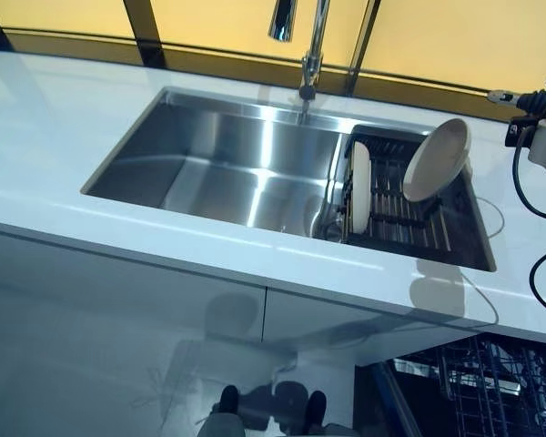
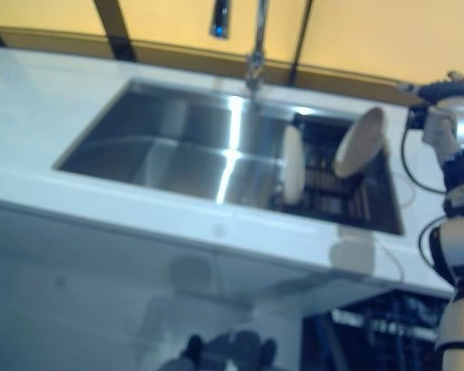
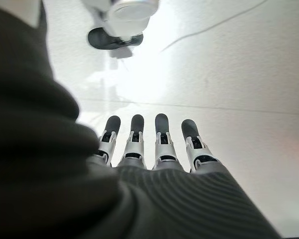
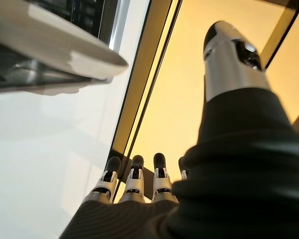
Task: Take plates into dishwasher
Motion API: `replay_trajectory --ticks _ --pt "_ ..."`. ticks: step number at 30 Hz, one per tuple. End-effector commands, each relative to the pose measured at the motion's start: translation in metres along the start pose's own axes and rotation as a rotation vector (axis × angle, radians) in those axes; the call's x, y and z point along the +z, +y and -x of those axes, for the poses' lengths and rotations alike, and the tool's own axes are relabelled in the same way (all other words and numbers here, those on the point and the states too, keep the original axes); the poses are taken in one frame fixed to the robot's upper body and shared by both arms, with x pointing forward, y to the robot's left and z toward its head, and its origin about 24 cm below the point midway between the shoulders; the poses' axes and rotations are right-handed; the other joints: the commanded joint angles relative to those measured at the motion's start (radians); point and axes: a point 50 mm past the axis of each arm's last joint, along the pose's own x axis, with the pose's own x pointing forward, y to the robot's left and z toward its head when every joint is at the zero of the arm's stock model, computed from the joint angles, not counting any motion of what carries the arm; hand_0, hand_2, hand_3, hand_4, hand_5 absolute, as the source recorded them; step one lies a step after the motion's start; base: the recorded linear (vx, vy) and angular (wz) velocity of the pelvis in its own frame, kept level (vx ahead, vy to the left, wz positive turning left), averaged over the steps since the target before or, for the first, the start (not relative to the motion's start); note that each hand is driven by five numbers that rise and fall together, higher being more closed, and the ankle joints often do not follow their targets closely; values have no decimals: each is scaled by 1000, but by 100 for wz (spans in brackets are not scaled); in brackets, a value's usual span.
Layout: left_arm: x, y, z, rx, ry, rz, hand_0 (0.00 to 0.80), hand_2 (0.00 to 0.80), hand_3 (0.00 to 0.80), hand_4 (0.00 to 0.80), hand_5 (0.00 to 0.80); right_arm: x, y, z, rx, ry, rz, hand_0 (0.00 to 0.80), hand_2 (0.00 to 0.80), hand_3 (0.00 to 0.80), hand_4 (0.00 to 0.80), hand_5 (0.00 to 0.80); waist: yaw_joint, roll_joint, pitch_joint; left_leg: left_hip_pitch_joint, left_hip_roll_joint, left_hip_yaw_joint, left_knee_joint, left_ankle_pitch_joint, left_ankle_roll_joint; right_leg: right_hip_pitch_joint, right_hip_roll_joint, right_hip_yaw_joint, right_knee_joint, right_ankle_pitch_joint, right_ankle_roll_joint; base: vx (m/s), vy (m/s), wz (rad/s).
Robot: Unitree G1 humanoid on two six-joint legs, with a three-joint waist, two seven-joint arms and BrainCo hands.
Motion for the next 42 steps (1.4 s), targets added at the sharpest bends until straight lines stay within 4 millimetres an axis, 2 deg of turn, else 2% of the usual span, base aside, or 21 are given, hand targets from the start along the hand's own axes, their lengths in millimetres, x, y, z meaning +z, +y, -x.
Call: replay_trajectory --ticks 1,6,12,22,26,31,42 --pt "9 9 0 39 -15 -16 0 0 0 0 0 66 -16 19 -64 -192 -15 0 0 0 0 0 16 -39 37 -15 -16 17 -4 -14 -8 25 -24 2 -2 -7 77 0 0 0" --pt "5 12 0 40 2 -29 0 0 0 0 0 75 -18 23 -54 -200 14 0 0 0 0 0 10 -42 35 -10 -14 22 -4 -13 -13 32 -20 3 -2 -12 75 15 2 0" --pt "3 10 0 29 3 -13 0 0 0 0 0 75 -21 24 -57 -205 64 0 0 0 0 0 5 -44 27 -2 -12 26 -4 -15 -16 42 -13 8 -2 -19 71 20 3 0" --pt "2 10 0 18 -11 -17 0 0 0 0 0 66 -21 20 -29 -166 128 0 0 0 0 0 6 -42 37 -5 -7 32 -4 -12 -21 40 -8 12 -2 -24 69 0 0 0" --pt "8 11 0 18 -29 -17 0 0 0 0 0 64 -15 19 33 -155 236 0 0 0 0 0 7 -38 58 -26 -3 34 -4 -5 -22 21 -7 15 -2 -20 67 -58 -22 -1" --pt "12 10 1 18 -49 -6 0 0 0 0 0 63 -19 18 41 -138 286 0 0 0 0 0 6 -29 82 -43 -4 32 -4 1 -23 5 -6 15 -2 -17 67 -48 -7 0" --pt "13 8 1 9 -59 -8 0 0 0 0 0 65 -24 19 33 -148 297 0 0 0 0 0 4 -23 88 -49 -6 36 -4 5 -26 2 -5 11 -2 -18 68 0 0 0"
